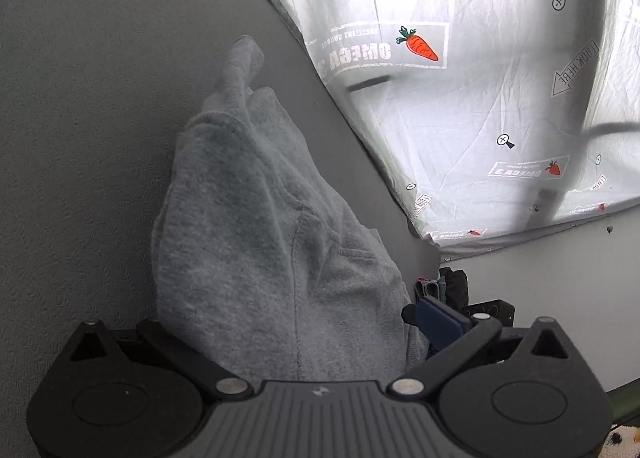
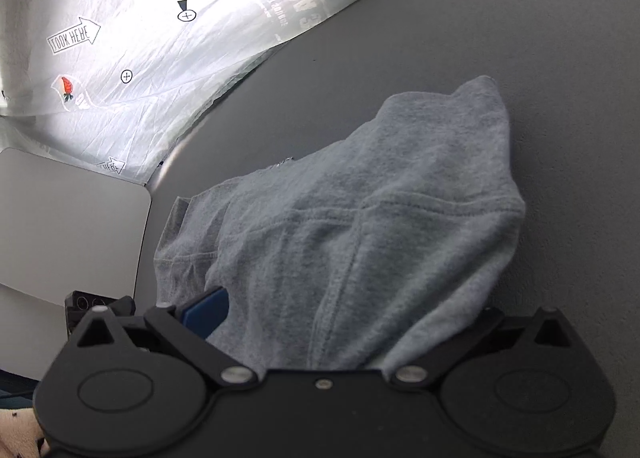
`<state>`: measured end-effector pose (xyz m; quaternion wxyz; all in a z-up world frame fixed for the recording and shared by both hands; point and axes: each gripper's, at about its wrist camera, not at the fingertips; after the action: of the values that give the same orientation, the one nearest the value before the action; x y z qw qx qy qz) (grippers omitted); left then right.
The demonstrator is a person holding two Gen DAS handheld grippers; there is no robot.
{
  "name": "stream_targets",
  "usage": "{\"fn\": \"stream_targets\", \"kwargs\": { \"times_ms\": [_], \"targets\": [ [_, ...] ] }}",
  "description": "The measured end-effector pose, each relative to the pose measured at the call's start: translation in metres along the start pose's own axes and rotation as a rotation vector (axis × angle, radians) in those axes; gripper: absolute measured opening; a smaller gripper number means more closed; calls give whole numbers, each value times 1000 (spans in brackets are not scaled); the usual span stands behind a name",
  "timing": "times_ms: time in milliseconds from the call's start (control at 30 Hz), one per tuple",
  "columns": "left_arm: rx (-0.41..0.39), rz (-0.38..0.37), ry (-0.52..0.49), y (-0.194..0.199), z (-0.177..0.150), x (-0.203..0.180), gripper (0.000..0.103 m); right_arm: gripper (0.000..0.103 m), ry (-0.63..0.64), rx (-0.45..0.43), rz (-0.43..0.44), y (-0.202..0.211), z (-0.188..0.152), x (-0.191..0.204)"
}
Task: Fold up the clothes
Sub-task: 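Grasp the folded hoodie bundle with both grippers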
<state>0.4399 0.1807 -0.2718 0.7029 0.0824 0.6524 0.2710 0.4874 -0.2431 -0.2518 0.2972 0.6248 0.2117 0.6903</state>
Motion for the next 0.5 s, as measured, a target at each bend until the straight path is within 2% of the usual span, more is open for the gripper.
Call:
{"fn": "stream_targets", "kwargs": {
  "times_ms": [133,233,367,500],
  "targets": [
    [2,45,-36,-13,4,-13,102,103,-38,-3,36,2,0,-6],
    [32,30,-52,-22,9,-16,102,103,-46,-1,66,3,-1,-10],
    [69,-26,-16,-29,17,-15,102,103,-57,1,105,4,-2,-15],
    [100,5,-64,-38,16,-30,101,102,-76,6,136,1,-3,-15]
  ]
}}
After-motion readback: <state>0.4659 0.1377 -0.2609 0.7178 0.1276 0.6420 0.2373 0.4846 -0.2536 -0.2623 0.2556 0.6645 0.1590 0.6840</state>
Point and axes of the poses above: each gripper's, at about its wrist camera, not at the fingertips, and y roughly against the way its jaws point, x to its left, z to its top, and after that the axes turned 10 degrees about x, right-handed
